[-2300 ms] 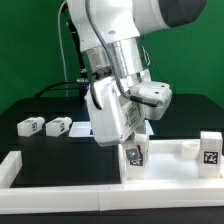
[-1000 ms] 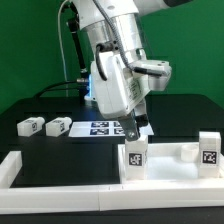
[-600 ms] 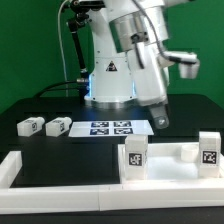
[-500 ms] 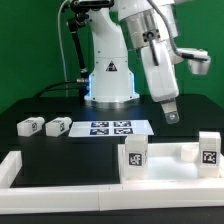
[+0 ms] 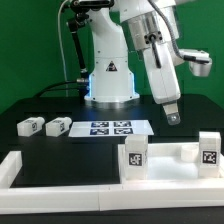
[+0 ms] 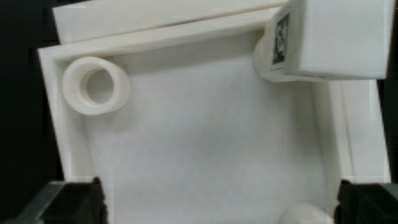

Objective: Assemble square table

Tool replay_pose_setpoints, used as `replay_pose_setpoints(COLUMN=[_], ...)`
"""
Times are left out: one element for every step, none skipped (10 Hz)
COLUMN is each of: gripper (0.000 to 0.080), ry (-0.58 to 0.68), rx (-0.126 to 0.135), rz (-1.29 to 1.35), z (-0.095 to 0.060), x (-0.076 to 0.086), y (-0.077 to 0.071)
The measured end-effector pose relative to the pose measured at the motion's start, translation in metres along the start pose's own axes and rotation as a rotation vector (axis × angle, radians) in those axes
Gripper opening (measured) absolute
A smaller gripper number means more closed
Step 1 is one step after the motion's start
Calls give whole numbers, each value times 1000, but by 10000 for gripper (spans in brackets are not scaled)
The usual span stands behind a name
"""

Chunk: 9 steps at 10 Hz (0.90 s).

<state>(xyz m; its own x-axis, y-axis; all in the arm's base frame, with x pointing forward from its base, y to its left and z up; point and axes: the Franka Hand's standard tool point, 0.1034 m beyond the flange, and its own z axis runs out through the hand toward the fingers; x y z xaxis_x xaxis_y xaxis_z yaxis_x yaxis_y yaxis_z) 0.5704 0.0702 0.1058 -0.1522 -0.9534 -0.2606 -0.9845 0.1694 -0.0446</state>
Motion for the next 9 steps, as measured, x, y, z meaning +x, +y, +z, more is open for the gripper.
replay_pose_setpoints(gripper=[649,649,649,649,649,649,649,649,649], ry=[-16,-18,-15,-8,0,7,38,47,55], rx=[-77,-105,-128,-157,-173,-159,-13,-10,-12], rz=[-36,-28,-37,-46,-41,-41,-11,-19,-27], z=[5,9,16,29,36,41,43,48,54], x=[6,13,17,24,27,26,32,29,26], y=[15,20,26,38,45,46,39,50,53])
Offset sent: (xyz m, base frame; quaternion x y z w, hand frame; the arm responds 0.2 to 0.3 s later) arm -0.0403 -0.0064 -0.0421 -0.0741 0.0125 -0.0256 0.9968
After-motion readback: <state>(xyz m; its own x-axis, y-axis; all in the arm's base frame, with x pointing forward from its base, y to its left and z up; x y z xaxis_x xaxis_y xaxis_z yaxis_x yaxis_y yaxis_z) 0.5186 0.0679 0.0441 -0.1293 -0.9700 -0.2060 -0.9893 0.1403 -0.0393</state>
